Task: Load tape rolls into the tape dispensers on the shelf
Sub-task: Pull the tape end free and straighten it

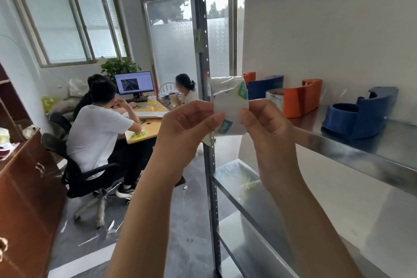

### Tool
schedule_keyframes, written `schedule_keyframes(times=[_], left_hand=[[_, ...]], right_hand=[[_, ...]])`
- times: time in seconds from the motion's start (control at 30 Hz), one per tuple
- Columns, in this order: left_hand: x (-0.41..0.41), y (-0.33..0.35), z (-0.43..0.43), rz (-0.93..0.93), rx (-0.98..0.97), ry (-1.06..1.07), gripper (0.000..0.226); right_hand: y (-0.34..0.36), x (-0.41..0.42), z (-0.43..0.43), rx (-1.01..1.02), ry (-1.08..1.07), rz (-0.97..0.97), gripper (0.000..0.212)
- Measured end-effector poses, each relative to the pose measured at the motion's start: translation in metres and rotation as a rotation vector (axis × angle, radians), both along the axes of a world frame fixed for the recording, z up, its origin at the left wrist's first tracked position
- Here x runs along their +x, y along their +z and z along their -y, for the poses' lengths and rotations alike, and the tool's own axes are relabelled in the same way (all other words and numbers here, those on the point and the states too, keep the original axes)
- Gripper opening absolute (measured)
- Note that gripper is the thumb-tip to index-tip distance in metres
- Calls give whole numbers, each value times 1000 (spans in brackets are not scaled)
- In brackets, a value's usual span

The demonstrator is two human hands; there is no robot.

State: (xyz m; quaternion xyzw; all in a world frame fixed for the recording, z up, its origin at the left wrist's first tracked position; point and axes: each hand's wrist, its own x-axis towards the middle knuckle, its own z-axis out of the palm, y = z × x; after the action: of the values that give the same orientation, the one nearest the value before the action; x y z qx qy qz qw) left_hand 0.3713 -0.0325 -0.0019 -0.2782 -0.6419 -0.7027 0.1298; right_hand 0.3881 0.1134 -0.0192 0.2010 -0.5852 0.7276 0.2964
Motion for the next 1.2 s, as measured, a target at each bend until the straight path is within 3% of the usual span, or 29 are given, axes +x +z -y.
schedule_keyframes(times=[0.5, 0.6, 0.73, 0.9, 1.03, 1.2], left_hand=[[-99, 26, -43, -45, -6, -276, 19], [-107, 28, -67, -50, 8, -373, 20], [-117, 33, -99, -80, -14, -534, 37], [-127, 38, -135, -61, 44, -723, 23], [-136, 41, -153, -82, 8, -916, 18], [-141, 41, -160, -84, 39, -1093, 23]], right_hand=[[24, -68, -34, -32, -248, -29, 7], [28, -63, -54, -1, -357, -23, 7], [34, -49, -74, -3, -480, -70, 12], [43, -32, -87, 53, -659, -78, 27], [44, -25, -86, 84, -857, -53, 14], [46, -17, -73, 127, -1043, -26, 12]])
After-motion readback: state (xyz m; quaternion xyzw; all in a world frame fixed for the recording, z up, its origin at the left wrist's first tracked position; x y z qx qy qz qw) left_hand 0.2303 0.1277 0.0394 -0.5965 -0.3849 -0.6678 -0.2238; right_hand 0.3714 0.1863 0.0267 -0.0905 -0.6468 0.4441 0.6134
